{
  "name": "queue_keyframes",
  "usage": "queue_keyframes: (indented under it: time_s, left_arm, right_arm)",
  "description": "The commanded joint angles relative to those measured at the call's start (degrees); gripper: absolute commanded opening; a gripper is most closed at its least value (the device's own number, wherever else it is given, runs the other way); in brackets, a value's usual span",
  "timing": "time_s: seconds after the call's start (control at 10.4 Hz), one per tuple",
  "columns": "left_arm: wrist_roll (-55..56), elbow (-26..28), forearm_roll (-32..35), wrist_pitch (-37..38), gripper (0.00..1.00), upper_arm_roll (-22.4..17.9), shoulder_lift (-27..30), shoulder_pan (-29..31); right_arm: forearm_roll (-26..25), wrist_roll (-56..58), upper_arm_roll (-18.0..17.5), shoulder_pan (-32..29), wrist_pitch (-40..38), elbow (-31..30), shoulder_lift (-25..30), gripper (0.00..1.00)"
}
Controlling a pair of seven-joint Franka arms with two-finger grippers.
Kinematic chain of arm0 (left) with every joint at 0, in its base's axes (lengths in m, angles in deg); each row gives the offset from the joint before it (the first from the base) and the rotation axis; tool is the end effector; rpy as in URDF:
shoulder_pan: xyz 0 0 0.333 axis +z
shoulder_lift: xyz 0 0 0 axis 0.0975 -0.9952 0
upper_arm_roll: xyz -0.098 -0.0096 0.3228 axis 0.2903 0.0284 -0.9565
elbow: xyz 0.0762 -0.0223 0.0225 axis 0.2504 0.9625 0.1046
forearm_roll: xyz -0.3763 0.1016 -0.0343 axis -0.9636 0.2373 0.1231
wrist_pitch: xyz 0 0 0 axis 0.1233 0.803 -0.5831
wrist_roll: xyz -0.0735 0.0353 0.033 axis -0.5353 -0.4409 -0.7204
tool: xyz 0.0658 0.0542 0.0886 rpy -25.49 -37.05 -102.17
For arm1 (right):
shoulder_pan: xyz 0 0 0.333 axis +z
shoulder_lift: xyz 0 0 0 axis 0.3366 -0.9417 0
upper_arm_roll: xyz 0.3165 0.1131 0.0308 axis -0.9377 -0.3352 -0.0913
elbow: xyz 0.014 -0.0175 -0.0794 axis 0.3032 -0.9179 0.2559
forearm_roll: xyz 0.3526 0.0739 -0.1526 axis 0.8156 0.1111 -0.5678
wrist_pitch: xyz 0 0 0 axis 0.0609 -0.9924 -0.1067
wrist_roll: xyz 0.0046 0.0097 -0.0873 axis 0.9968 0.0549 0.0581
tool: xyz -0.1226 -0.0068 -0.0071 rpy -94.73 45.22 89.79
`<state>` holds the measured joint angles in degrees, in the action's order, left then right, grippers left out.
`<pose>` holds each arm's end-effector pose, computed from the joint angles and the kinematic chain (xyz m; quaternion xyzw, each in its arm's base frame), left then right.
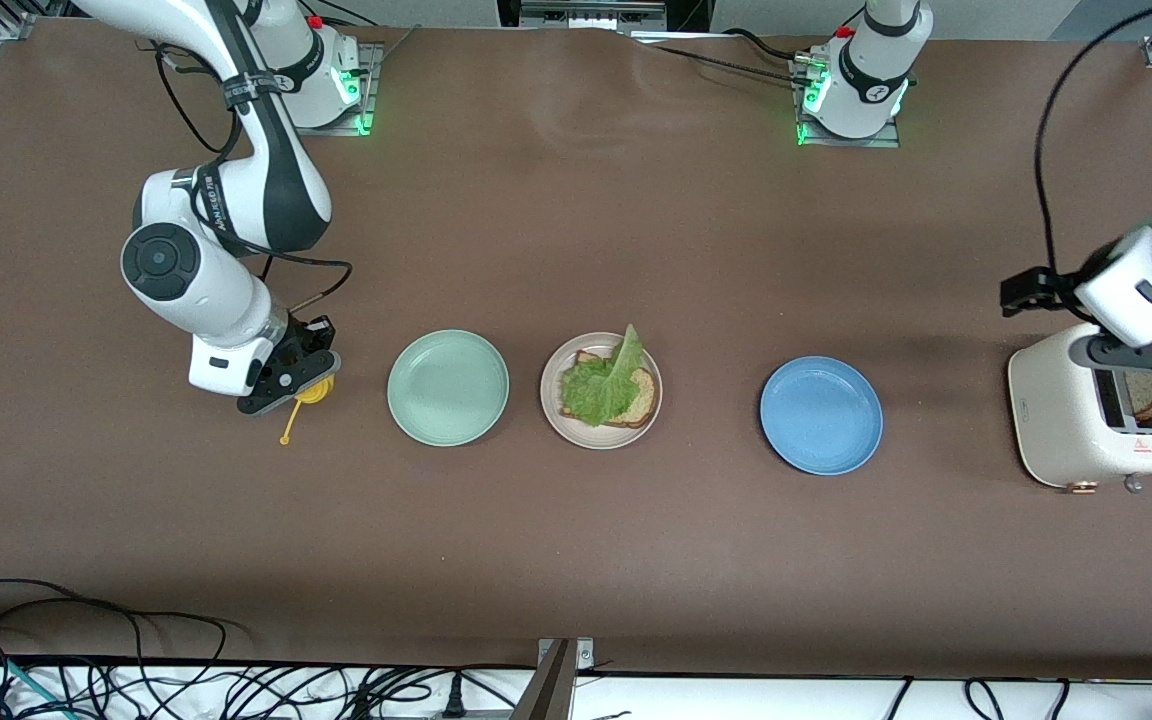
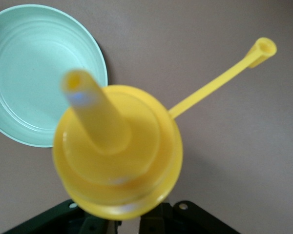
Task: Make sandwich on beige plate with both arms
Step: 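Carry the bottle back beside the mint plate while the left gripper reaches the toaster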
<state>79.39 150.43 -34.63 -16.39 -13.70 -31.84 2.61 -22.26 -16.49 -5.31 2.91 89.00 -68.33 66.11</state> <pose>0.6195 0.0350 0.5288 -0.9927 0.0601 0.0957 0.0411 0.6048 0.1477 0.3315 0.9575 0.2883 -0.0081 0.0032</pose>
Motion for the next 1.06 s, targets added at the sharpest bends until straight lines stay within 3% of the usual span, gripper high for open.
queue_keyframes:
  time_s: [0.0, 0.38, 0.96]
  left_arm:
    - [-7.85, -1.25, 2.26, -2.4, 1.0, 0.33, -3.65, 5.3]
    - [-12.77, -0.11, 7.0, -9.44, 1.0, 0.41, -5.24, 8.66]
    - [-19.91, -0.11, 6.93, -22.19, 1.0, 0.33, -11.13, 16.75]
  right_arm:
    - [1.09, 1.4, -4.4, -4.83, 6.13, -4.0, 1.69, 0.0]
    - [9.25, 1.41, -5.63, -5.18, 14.14, -4.71, -2.35, 0.0]
    - [9.88, 1.93, -6.34, -6.5, 19.16, -5.24, -6.48, 0.0]
